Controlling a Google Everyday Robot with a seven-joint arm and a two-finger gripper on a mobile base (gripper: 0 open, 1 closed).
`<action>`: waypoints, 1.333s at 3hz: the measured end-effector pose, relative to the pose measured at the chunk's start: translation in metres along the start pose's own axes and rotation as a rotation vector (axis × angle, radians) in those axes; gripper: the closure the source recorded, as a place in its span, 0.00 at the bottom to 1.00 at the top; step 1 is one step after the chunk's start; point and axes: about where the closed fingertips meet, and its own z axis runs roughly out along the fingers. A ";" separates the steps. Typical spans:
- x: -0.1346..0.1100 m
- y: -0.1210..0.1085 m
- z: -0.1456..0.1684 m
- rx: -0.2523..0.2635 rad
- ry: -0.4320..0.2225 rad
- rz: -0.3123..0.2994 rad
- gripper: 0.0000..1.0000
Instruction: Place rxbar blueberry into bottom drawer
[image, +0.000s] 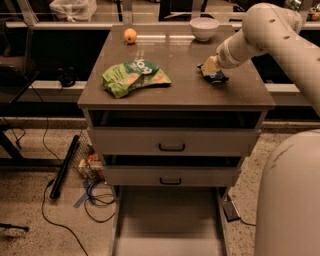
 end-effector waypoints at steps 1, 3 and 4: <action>-0.014 0.032 -0.075 -0.124 -0.139 -0.082 1.00; -0.009 0.064 -0.149 -0.261 -0.260 -0.240 1.00; -0.009 0.064 -0.148 -0.260 -0.257 -0.237 1.00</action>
Offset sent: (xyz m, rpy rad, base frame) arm -0.1832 0.0091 0.1837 0.2026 -0.3206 0.5264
